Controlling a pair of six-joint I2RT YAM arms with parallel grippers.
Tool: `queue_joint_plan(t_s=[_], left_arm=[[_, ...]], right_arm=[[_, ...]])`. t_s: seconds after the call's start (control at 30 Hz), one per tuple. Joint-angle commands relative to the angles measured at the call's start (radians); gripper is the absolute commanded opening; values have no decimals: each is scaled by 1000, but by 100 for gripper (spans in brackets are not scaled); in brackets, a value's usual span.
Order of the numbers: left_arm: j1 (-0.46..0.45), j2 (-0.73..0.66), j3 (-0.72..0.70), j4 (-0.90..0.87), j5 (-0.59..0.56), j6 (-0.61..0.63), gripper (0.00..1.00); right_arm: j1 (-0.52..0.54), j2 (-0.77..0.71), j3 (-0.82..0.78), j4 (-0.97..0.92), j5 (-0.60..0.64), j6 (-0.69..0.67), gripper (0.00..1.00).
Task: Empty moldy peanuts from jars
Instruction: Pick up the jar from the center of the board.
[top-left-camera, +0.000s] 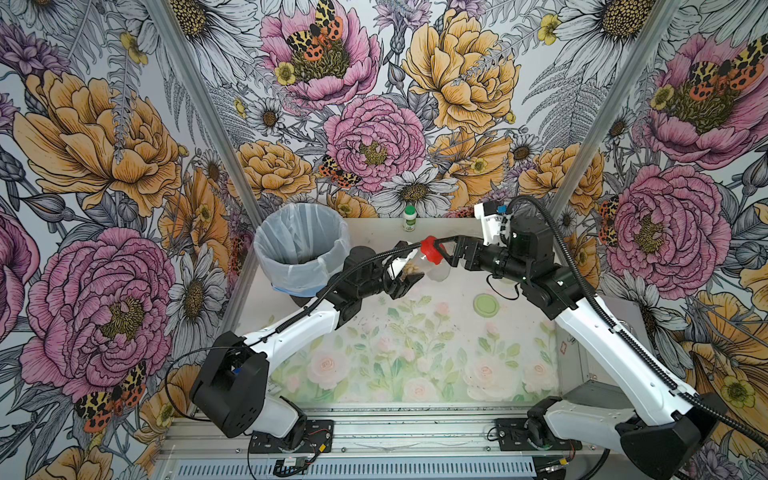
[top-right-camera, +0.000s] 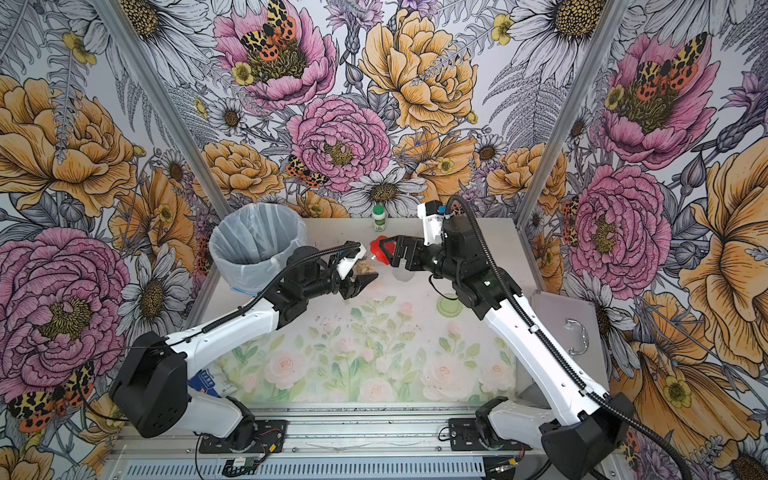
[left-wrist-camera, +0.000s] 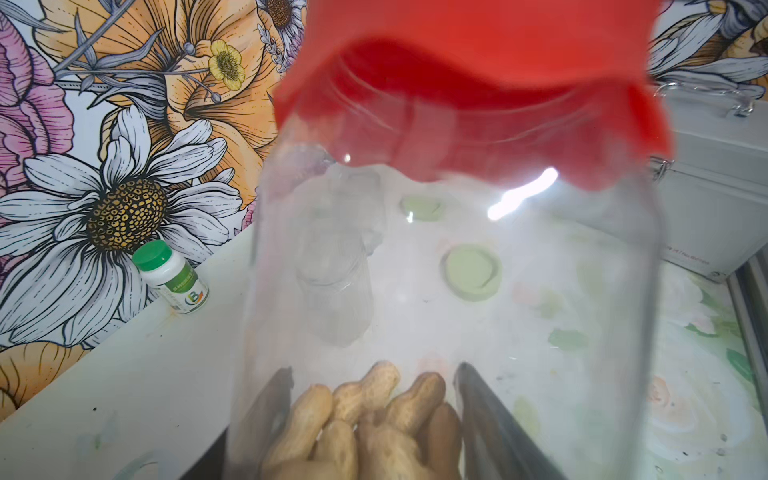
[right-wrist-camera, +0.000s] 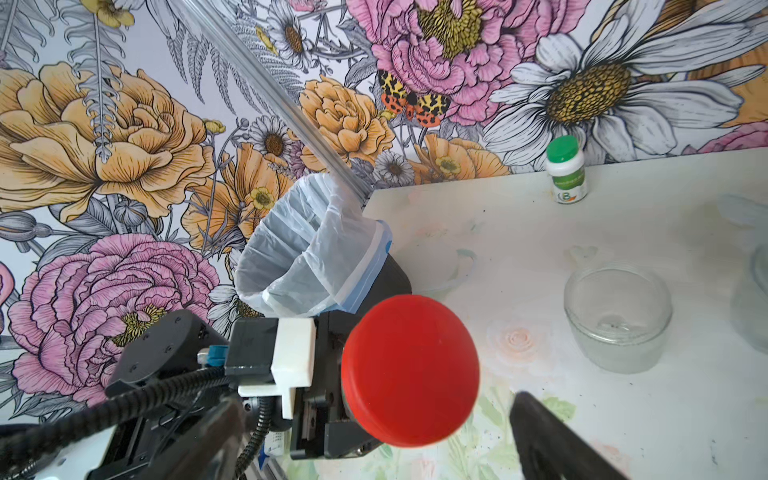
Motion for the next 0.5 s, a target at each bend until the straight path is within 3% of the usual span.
queue_joint_plan(t_s=[0.0, 0.27, 0.47], left_arm=[[-7, -56, -13, -15, -63, 38, 46], [-64, -98, -23, -53, -208, 120, 47], [-86, -92, -19, -68, -269, 155, 47]], right_arm=[[-43, 24, 40, -71, -31, 75, 96], [-65, 204, 243, -221, -243, 33, 90], [-59, 233, 291, -274, -235, 3, 89]])
